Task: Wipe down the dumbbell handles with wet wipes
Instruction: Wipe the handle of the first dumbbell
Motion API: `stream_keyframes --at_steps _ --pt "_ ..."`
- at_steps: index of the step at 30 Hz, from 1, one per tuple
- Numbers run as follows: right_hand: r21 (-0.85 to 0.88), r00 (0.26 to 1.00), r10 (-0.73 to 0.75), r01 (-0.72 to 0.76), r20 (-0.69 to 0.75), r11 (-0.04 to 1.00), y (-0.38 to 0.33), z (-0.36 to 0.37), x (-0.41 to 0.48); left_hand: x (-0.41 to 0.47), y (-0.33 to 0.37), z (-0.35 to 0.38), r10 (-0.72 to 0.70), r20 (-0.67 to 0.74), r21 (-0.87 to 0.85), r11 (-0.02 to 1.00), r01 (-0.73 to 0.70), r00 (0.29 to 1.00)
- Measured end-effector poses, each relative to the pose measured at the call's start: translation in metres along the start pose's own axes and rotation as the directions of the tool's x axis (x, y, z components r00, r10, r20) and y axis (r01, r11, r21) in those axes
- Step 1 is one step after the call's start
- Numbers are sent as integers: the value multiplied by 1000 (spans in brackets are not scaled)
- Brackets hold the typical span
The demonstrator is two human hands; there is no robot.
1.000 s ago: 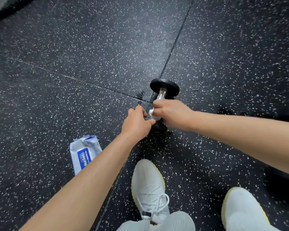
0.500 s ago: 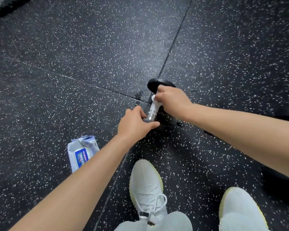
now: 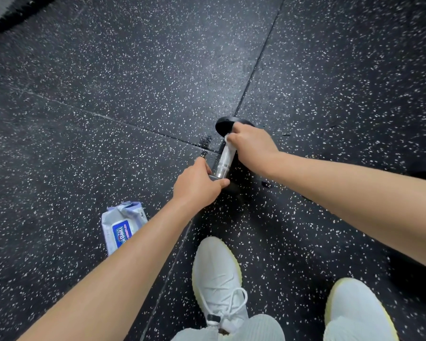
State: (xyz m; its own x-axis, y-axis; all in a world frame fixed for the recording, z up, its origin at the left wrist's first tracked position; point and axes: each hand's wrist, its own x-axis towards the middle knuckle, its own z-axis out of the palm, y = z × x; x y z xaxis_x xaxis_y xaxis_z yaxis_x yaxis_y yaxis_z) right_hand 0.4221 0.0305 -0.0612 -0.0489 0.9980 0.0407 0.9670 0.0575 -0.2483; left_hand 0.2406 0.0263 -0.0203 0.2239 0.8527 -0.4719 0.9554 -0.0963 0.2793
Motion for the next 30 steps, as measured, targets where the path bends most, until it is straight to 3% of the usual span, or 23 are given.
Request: stream_keyframes --at_steps 2,6,8,12,18,24,30 --pt "2 999 -32 32 12 999 -9 1 -7 1 1 -1 -14 5 -2 1000 14 1000" --pt "57 959 -271 267 79 962 -13 9 -22 1 -1 -1 -13 12 -16 1000 13 1000" --pt "38 970 -238 236 52 971 -1 11 -11 1 -2 -1 -17 15 -21 1000 18 1000" --pt "8 1000 -16 16 -15 1000 3 4 4 0 -1 -1 -20 21 -36 999 21 1000" --pt "234 967 -254 242 21 942 -29 24 -45 0 -4 2 -10 24 -59 998 12 1000" --pt "536 997 -24 -21 75 844 -3 5 -59 -7 -2 13 0 -47 -128 992 -6 999" --pt "455 967 171 -239 186 858 52 -35 -146 -11 11 21 68 -130 -65 995 -77 989"
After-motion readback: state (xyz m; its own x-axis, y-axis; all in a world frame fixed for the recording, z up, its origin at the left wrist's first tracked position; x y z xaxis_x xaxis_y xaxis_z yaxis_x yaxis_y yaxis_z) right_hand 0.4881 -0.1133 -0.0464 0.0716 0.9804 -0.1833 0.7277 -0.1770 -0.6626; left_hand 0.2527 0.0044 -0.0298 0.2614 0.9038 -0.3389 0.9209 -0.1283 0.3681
